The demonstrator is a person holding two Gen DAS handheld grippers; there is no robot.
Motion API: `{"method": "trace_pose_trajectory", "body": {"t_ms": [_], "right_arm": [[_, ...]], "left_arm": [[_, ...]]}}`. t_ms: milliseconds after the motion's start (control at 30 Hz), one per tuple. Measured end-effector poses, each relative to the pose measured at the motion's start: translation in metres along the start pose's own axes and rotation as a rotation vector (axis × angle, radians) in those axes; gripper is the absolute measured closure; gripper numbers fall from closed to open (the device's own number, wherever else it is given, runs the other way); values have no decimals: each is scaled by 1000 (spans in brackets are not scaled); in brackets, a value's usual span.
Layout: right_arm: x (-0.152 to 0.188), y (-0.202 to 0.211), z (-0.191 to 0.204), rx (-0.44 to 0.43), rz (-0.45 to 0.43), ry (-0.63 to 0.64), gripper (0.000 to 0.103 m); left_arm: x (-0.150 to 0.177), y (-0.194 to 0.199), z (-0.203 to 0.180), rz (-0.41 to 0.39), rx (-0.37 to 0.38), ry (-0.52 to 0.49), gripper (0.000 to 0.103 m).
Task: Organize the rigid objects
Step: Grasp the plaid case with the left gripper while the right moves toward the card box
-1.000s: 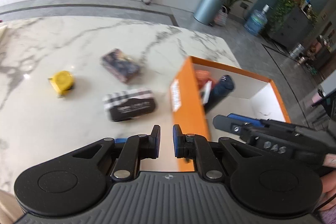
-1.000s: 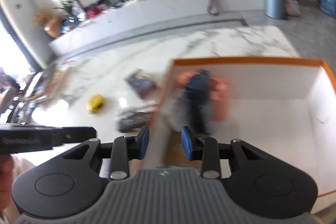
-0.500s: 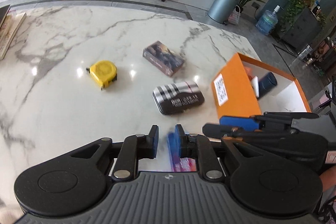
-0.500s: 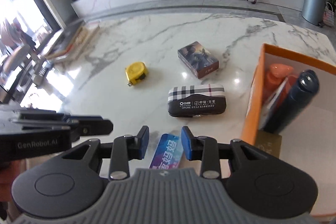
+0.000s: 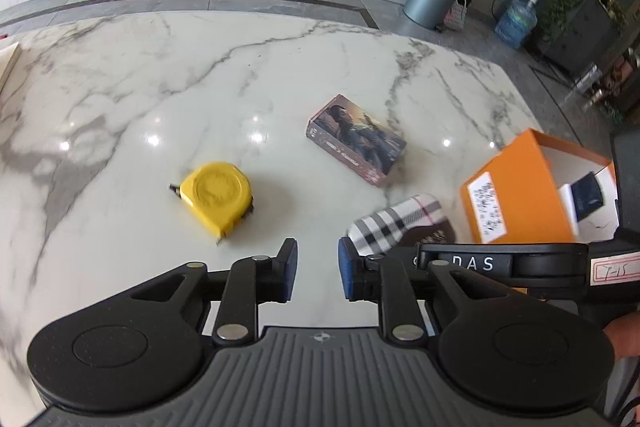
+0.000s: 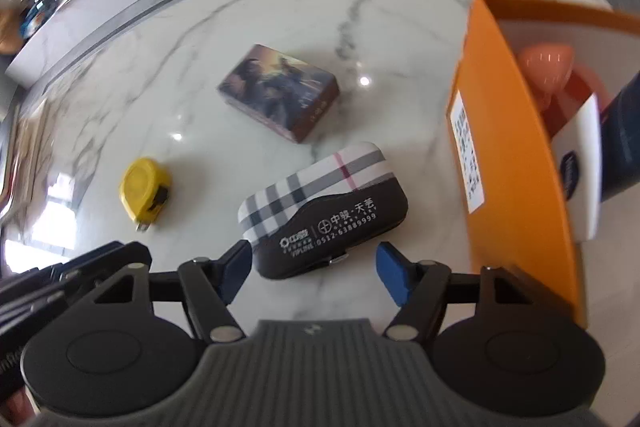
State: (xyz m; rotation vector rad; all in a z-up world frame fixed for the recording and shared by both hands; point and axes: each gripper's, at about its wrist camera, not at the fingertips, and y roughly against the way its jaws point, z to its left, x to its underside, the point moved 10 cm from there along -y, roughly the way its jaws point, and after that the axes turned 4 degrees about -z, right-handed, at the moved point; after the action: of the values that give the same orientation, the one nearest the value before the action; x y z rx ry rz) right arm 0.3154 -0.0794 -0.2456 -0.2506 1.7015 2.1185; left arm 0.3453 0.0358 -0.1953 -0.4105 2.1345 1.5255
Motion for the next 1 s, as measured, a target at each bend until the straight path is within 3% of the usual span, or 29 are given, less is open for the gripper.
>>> {"method": "trace_pose_trajectory", "body": {"t_ms": [167, 367, 433, 467, 533, 633, 700, 833, 900, 933, 1000], "right_arm": [[-5, -19, 4, 20, -2, 10, 35], [-24, -28, 25, -43, -6, 186, 41], [-32, -25, 26, -3, -9, 242, 39], [-39, -20, 24, 32, -33, 260, 34], [-55, -10, 22, 61, -86, 290, 34], [-72, -2, 19, 104, -110, 359, 43], [-78, 4, 16, 122, -118, 383, 49], [-75, 10, 10, 130, -116, 397, 63], [-74, 6, 5, 118, -104, 375, 71], [-74, 6, 3, 107, -102, 360, 71], [-75, 8, 7, 54, -95, 344, 60]], "left_arm": [[-12, -21, 8, 15, 11, -26, 75], [-30, -39, 23, 10, 0, 152, 64], [-33, -43, 22, 6, -4, 184, 63], [-35, -45, 19, -1, 7, 186, 62], [-39, -47, 15, -19, 41, 194, 60], [-42, -52, 3, -14, 96, 126, 60], [-37, -55, -5, -10, 97, 72, 52], [-31, -59, -29, -10, 93, -72, 52], [-29, -61, -34, -12, 112, -101, 43], [-25, -62, -37, -6, 148, -100, 36], [-18, -66, -44, 7, 207, -111, 31]]}}
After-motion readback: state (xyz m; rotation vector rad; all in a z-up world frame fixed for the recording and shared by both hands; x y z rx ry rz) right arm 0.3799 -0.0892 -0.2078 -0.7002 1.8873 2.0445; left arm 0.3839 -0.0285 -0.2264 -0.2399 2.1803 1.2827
